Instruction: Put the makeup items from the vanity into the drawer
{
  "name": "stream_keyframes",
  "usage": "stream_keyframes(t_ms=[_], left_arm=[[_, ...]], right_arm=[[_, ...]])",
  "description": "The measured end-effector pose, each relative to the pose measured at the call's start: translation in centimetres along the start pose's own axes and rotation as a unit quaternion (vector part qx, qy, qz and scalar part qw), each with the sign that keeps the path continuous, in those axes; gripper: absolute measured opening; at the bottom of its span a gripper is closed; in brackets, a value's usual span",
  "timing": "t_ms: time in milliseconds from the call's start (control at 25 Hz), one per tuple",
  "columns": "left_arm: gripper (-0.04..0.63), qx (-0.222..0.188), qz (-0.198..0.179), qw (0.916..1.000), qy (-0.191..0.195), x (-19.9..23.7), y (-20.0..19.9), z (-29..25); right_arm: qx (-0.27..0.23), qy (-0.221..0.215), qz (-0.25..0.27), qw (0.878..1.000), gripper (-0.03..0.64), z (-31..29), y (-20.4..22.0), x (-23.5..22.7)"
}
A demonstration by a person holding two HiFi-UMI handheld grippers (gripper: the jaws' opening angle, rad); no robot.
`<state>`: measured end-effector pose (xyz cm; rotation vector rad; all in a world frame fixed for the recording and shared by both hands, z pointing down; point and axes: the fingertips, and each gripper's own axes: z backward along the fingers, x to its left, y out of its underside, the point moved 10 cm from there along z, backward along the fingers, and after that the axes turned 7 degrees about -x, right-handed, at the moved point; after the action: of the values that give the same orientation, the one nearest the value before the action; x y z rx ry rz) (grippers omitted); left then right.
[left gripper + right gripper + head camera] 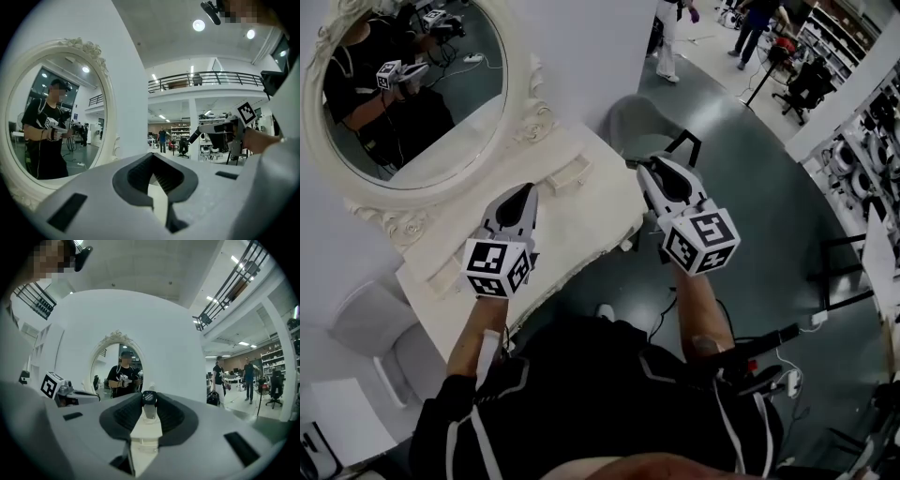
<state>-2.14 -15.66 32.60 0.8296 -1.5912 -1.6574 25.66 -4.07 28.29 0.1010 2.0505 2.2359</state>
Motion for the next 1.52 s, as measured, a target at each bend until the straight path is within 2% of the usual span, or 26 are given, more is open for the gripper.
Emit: stream_keyframes(t_ms=[240,440,640,920,1160,1360,1520], left_arm=[[0.003,0.008,-0.006,0.9995,-0.03,-0.8,0.3,-3.2],[0.003,0.014,-0.016,0.9987,-0.047,0.0,0.6,-4.8],[0.003,0.017,-0.01,0.9981,-0.058,2.7,1.4,-5.9],[0.003,0.025,0.0,0.9986,-0.047,7.4,3.2,-5.9],[0.003,0.031,0.011,0.9986,-0.041,9.7,4.9,-6.1],[0.003,0.048,0.016,0.9973,-0.053,9.7,6.4,-7.2],[0.003,0.064,0.015,0.9945,-0.082,8.9,7.3,-8.2]], right_arm=[[0.005,-0.026,-0.005,1.0,0.103,-2.3,0.5,-4.3],[0.018,-0.043,-0.006,0.999,0.103,-5.2,1.4,-6.1],[0.032,-0.044,-0.004,0.999,0.103,-8.9,2.1,-6.4],[0.068,-0.039,0.003,0.997,0.103,-14.6,4.0,-4.5],[0.101,-0.036,0.003,0.994,0.103,-17.8,6.4,-3.7],[0.127,-0.056,-0.002,0.99,0.103,-19.7,9.2,-4.7],[0.145,-0.082,-0.008,0.986,0.103,-21.1,10.9,-6.2]])
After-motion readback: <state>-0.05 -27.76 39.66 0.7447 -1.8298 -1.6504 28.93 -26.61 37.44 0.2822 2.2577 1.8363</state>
